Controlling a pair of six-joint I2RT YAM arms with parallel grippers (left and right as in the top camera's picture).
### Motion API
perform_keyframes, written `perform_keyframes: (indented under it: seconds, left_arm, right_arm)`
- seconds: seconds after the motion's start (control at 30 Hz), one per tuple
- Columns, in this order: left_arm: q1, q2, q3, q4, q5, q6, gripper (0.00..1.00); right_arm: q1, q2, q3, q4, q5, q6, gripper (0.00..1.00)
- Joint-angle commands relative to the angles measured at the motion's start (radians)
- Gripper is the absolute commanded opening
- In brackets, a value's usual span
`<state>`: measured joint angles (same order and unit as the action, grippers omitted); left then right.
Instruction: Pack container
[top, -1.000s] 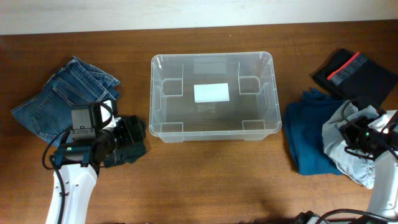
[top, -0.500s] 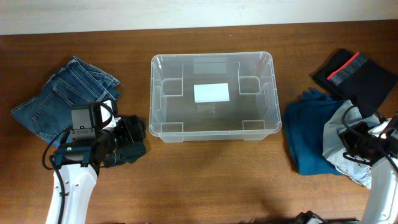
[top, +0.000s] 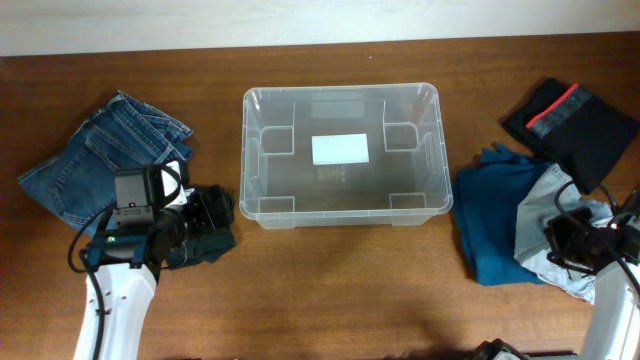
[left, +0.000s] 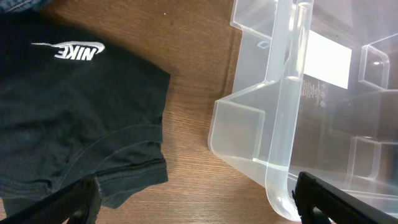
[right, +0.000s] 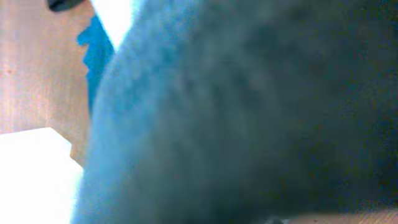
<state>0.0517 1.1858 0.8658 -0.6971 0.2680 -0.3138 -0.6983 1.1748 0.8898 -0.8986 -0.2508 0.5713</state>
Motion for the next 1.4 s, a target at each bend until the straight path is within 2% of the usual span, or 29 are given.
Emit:
perform_keyframes:
  seconds: [0.0,0.07,0.2,0.5,0.77,0.8,0.87,0.9,0.93,1.17,1.23,1.27,1.3,1.37]
  left_arm:
    - [-0.003,-0.001,0.004,-0.001,-0.007,0.016,0.99]
    - [-0.003,-0.001,0.004,-0.001,-0.007,0.016,1.0]
    - [-0.003,-0.001,0.004,-0.001,-0.007,0.016,0.99]
    - [-0.003,-0.001,0.004,-0.001,-0.007,0.016,0.99]
    - [-0.003,-0.001,0.004,0.0,-0.007,0.016,0.99]
    - [-0.003,-0.001,0.004,-0.001,-0.007,0.016,1.0]
    - [-0.003,-0.001,0.004,-0.001,-0.007,0.016,0.99]
    - [-0.003,-0.001,0.004,-0.001,-0.007,0.016,0.99]
    - [-0.003,0.0,0.004,-0.001,-0.007,0.016,0.99]
    - [-0.003,-0.001,0.004,-0.001,-0.007,0.016,0.99]
    - [-0.003,0.0,0.004,-0.001,-0.007,0.016,0.99]
    - [-0.003,-0.001,0.004,-0.001,-0.007,0.016,1.0]
    - [-0.003,0.0,0.004,-0.001,-0.007,0.016,1.0]
    - [-0.003,-0.001,0.004,-0.001,-0.007,0.016,0.99]
  right_arm:
    - [0.01,-0.016,-0.009,-0.026,0.038,0.014,0.32]
    - [0.01,-0.016,-0.009,-0.04,0.048,0.014,0.43]
    - [0.01,-0.017,-0.009,-0.062,0.054,0.014,0.52]
    - [0.01,-0.054,-0.006,-0.122,0.088,0.013,0.54]
    - [0.01,-0.24,0.049,-0.188,0.176,0.002,0.61]
    - [0.01,-0.267,0.051,-0.187,0.175,-0.01,0.68]
    - [0.01,-0.318,0.052,-0.187,0.177,-0.017,0.89]
    - [0.01,-0.334,0.052,-0.187,0.177,-0.023,0.92]
    - [0.01,-0.35,0.052,-0.187,0.177,-0.04,0.99]
    - [0.01,-0.38,0.052,-0.106,0.15,-0.219,0.99]
    - [0.011,-0.359,0.052,-0.076,0.127,-0.265,0.95]
    - [0.011,-0.346,0.052,-0.068,0.123,-0.274,0.87]
    - [0.011,-0.327,0.052,-0.06,0.121,-0.273,0.74]
    - [0.011,-0.286,0.052,-0.039,0.096,-0.277,0.31]
